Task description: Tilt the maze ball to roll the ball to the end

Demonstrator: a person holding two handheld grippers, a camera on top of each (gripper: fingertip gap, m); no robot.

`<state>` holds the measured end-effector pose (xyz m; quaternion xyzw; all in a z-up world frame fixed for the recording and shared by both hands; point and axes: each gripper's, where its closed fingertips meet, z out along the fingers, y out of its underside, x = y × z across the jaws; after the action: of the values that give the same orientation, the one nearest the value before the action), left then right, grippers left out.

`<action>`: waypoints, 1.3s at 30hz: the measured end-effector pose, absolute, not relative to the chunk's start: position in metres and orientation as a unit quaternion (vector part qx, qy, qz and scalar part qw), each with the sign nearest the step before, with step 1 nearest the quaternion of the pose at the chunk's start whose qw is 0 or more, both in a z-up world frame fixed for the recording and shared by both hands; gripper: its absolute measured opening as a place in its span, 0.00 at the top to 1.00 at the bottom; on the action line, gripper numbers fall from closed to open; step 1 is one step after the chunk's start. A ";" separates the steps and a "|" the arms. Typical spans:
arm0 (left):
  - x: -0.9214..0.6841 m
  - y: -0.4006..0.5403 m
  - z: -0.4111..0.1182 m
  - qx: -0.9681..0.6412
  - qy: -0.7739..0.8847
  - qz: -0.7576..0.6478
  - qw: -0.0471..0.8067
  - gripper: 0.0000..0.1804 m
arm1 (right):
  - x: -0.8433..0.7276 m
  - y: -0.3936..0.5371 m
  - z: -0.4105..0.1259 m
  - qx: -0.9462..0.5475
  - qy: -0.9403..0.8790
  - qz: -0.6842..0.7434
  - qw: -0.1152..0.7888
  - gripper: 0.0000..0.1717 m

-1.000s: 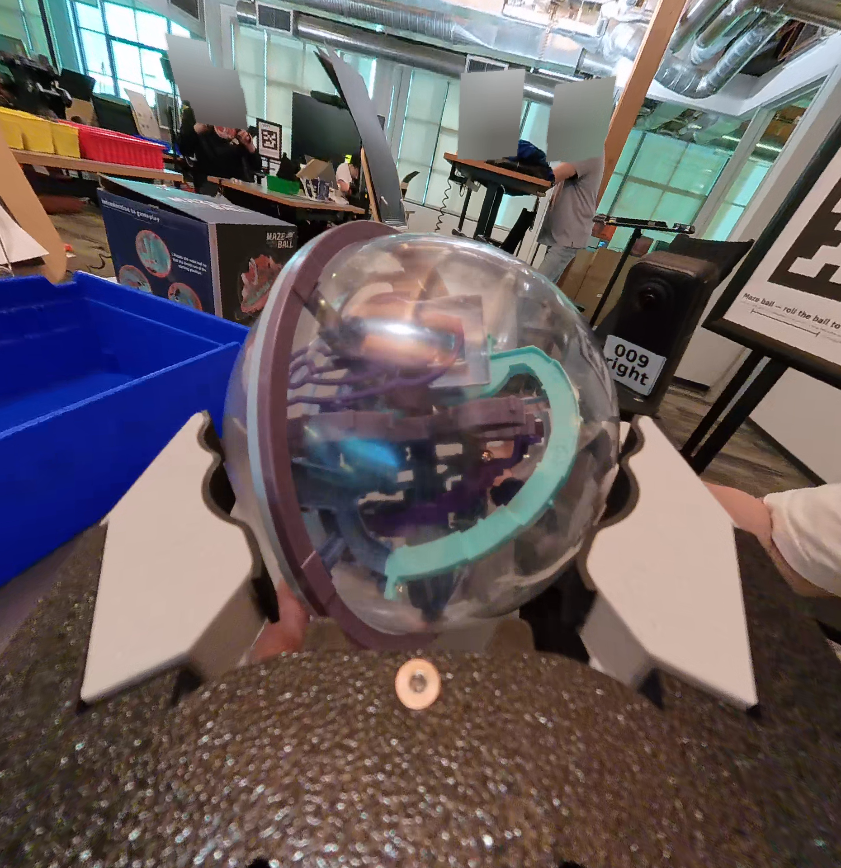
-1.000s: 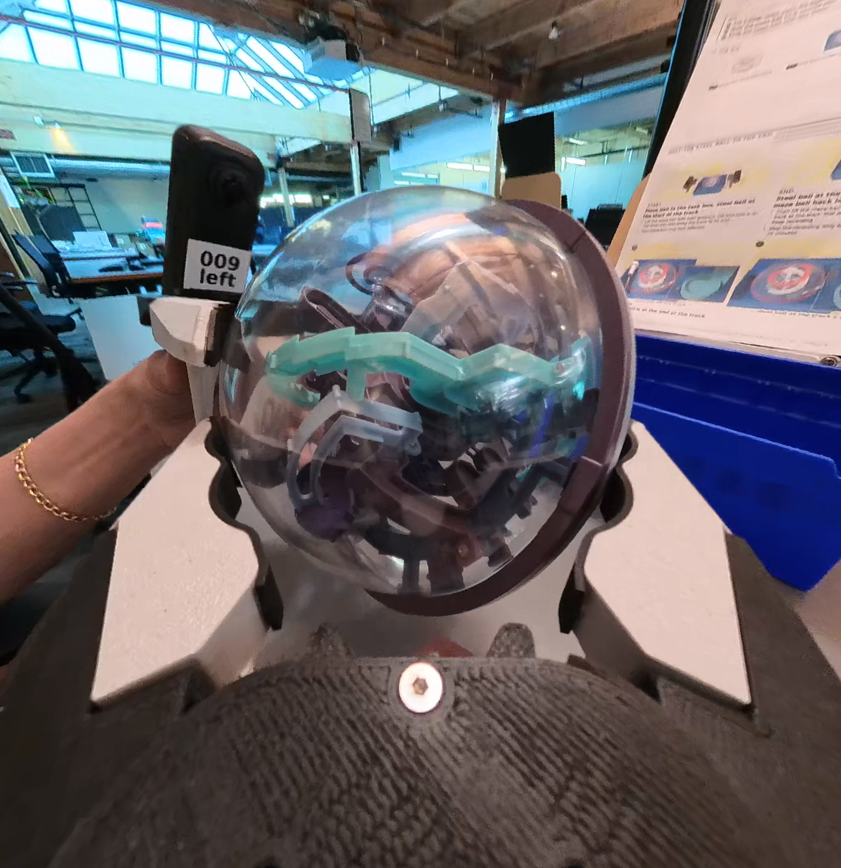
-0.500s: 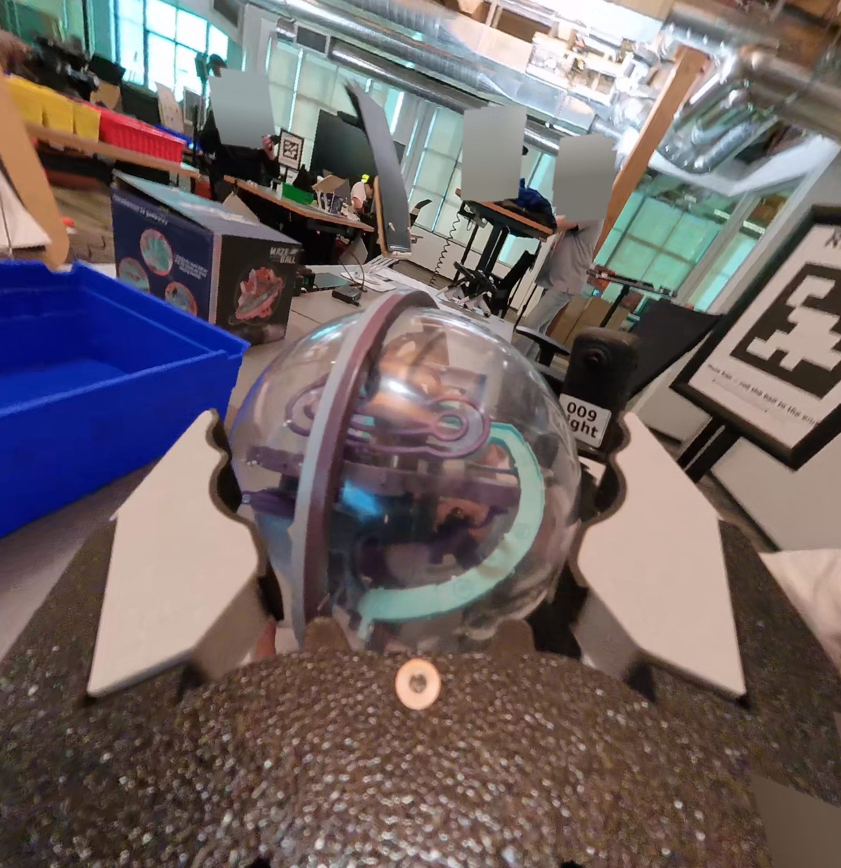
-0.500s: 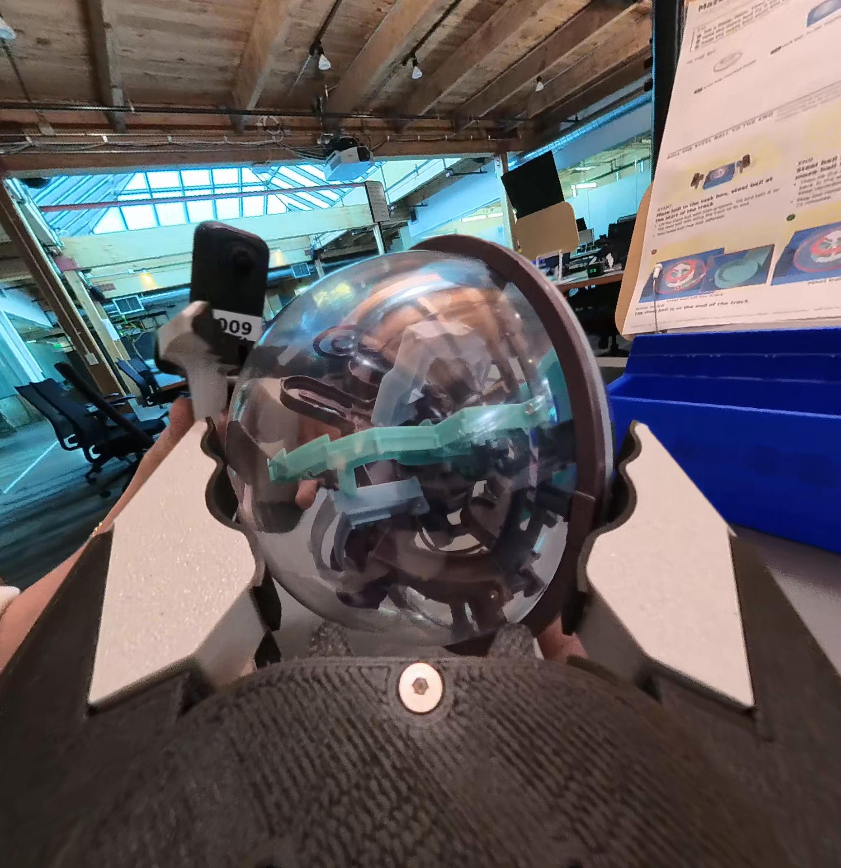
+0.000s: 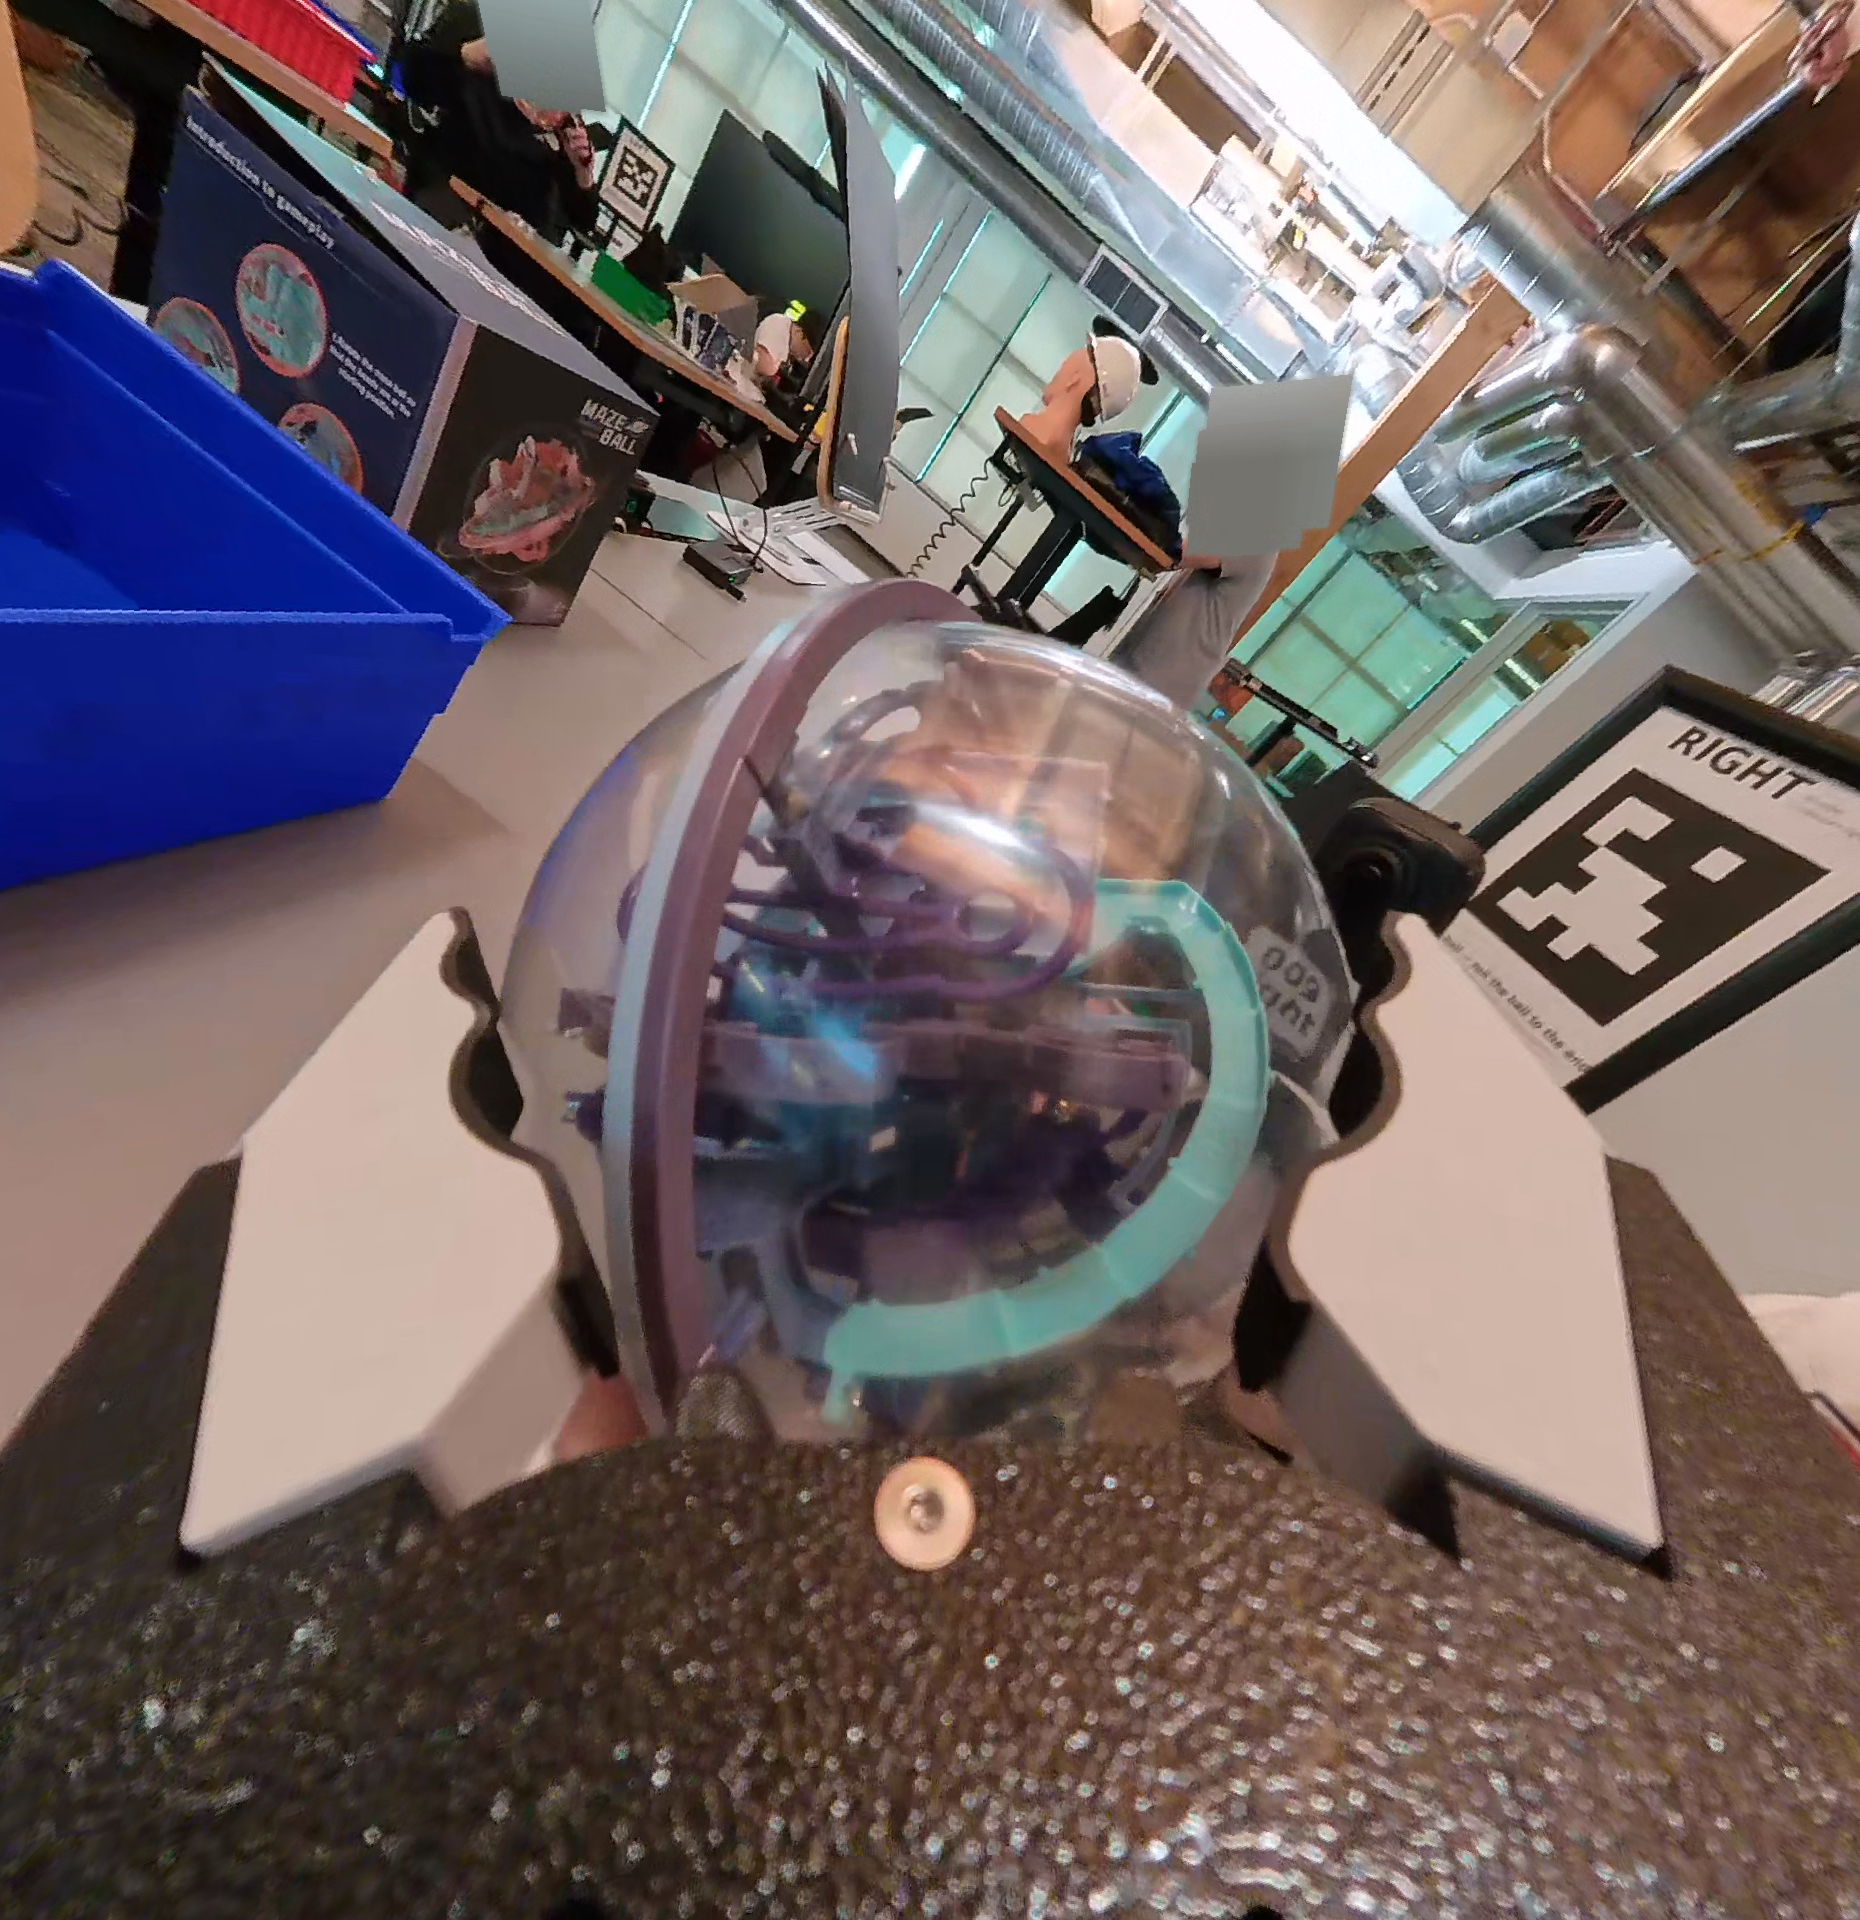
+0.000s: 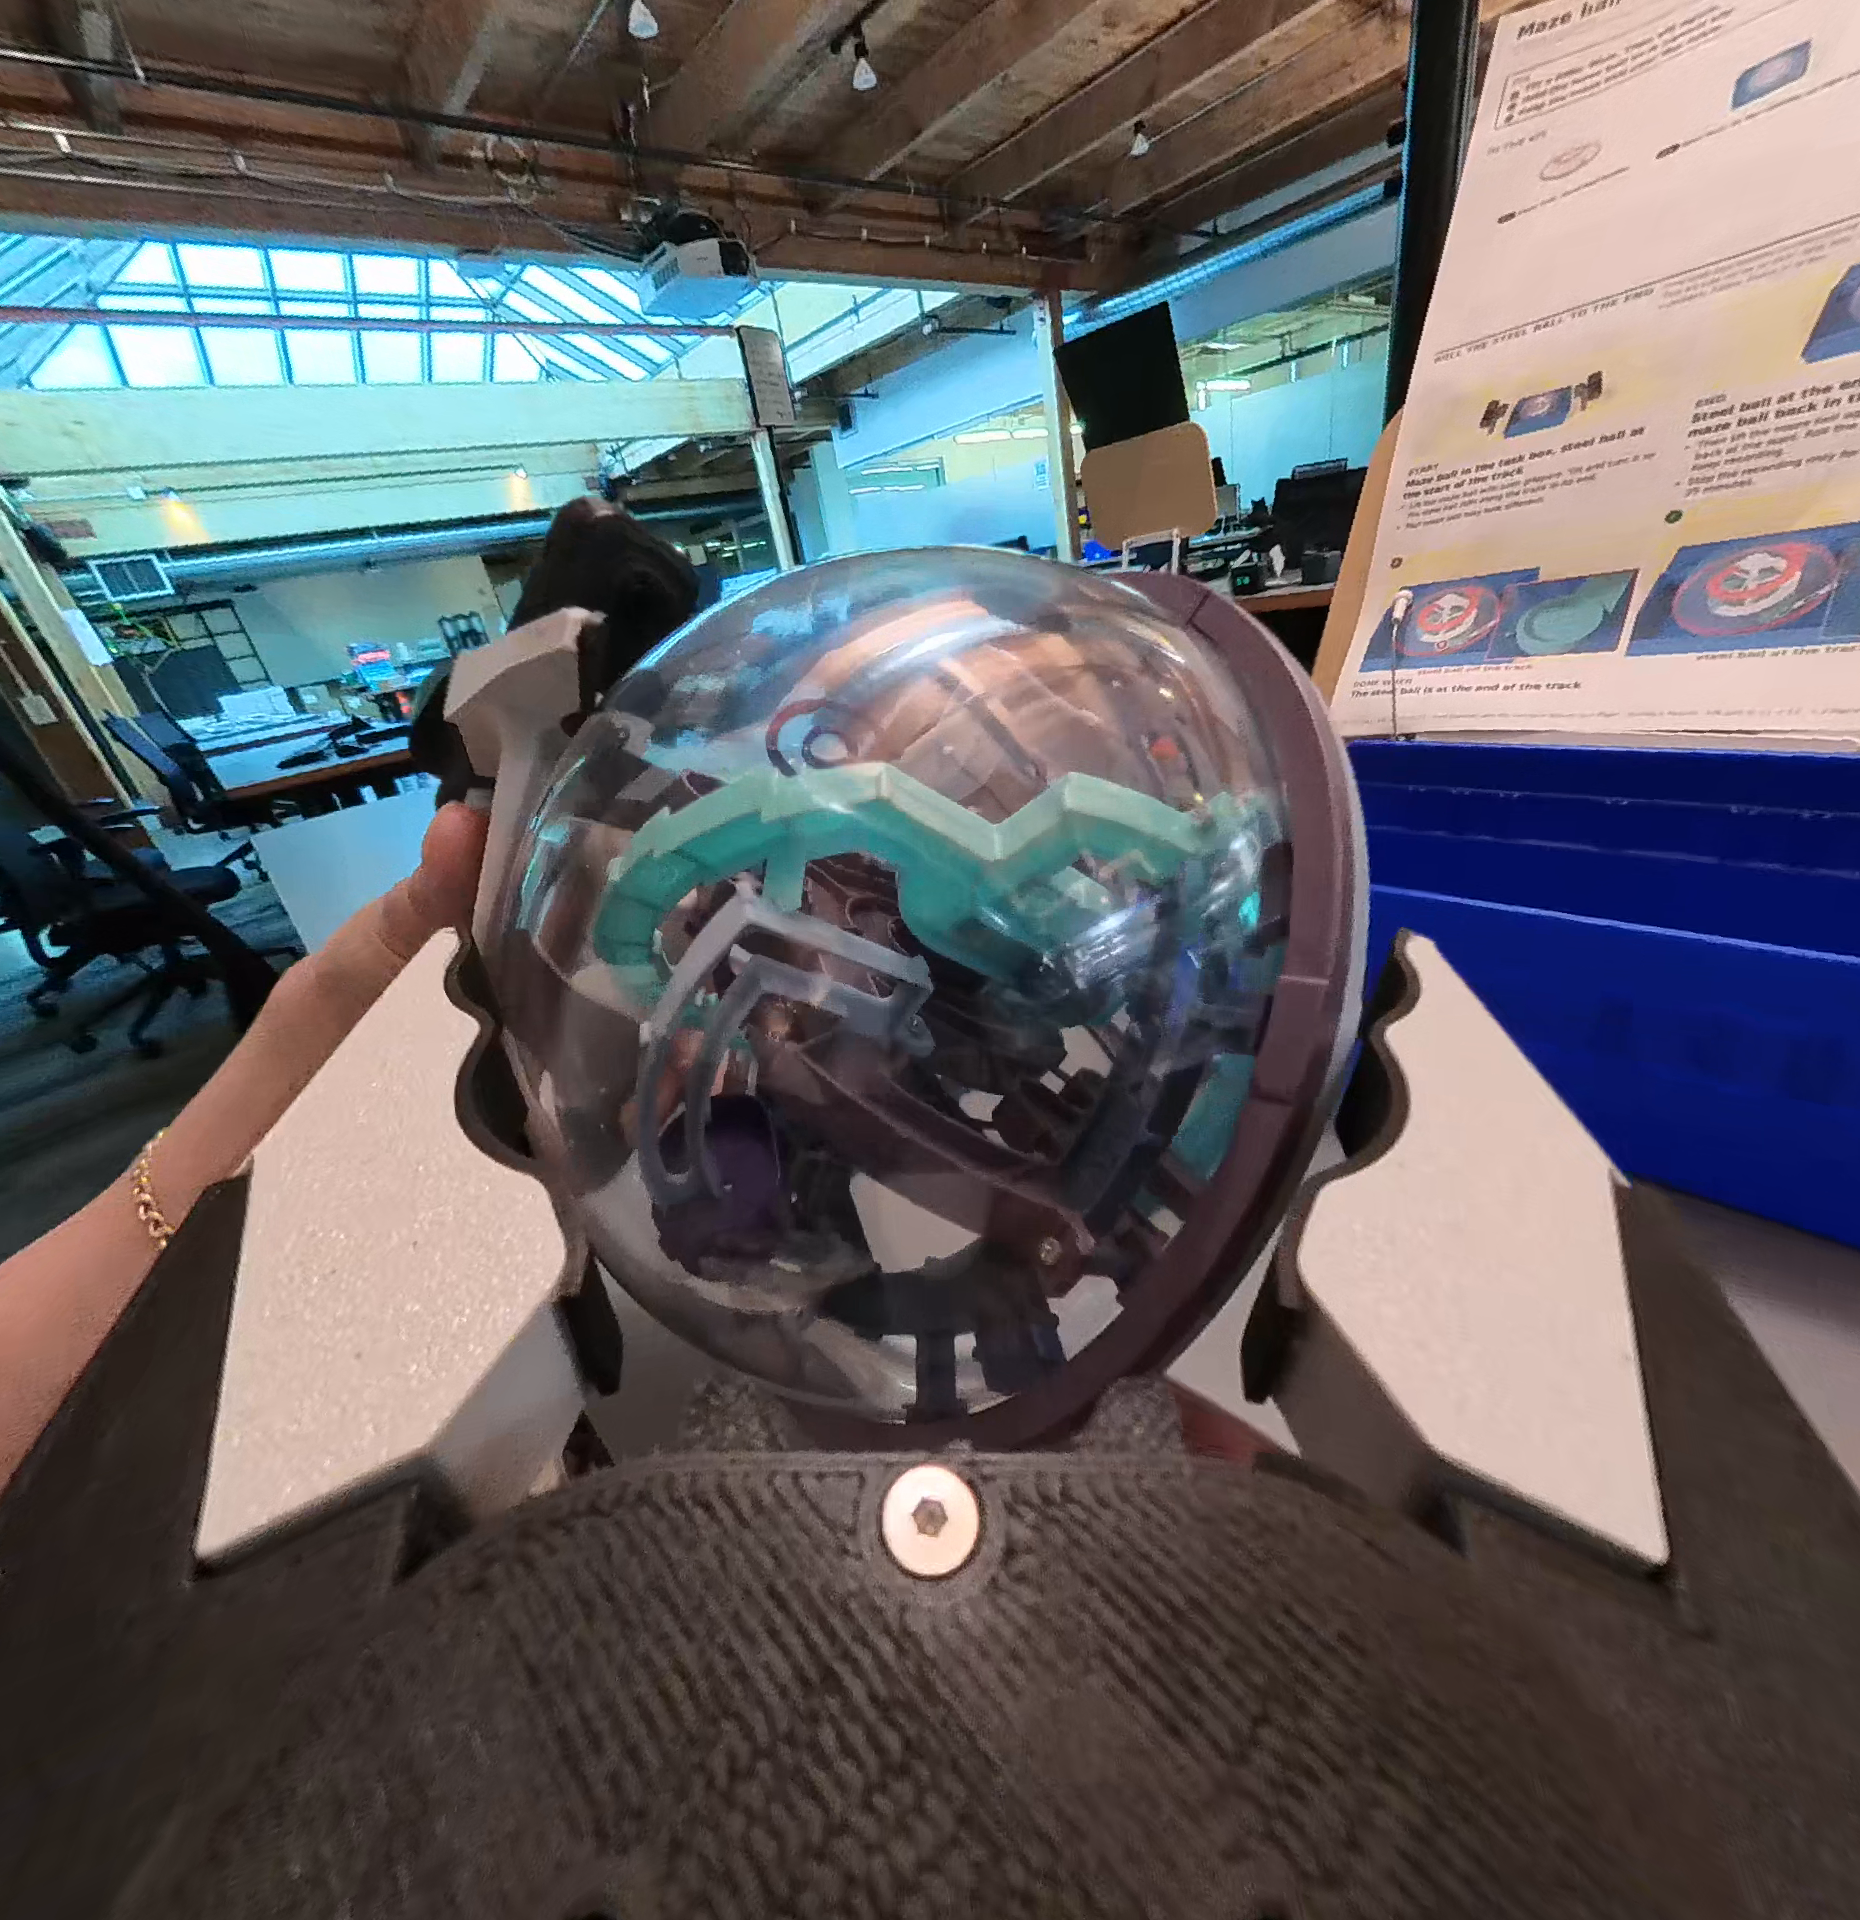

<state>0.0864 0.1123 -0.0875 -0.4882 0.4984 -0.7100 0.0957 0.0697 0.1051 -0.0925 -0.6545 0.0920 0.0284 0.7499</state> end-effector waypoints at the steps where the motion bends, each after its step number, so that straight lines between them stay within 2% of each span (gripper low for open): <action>1: 0.086 0.112 -0.088 -0.488 0.503 -0.706 0.100 0.14 | 0.070 0.105 -0.094 -0.656 0.093 0.033 0.748 0.09; 11: 0.084 0.104 -0.093 -0.478 0.542 -0.679 0.131 0.14 | 0.080 0.101 -0.087 -0.614 0.141 0.095 0.771 0.08; 14: 0.081 0.101 -0.089 -0.470 0.538 -0.691 0.109 0.14 | 0.086 0.097 -0.084 -0.595 0.157 0.126 0.778 0.09; 21: 0.076 0.118 -0.059 -0.456 0.413 -0.789 -0.007 0.15 | 0.096 0.091 -0.078 -0.567 0.178 0.158 0.788 0.09; 39: 0.079 0.120 -0.063 -0.468 0.395 -0.790 -0.024 0.14 | 0.102 0.092 -0.086 -0.566 0.211 0.192 0.773 0.10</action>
<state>0.0790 0.1204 -0.0629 -0.4680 0.3946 -0.7903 -0.0238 0.1021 0.0919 -0.0857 -0.5662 0.2105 0.1923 0.7733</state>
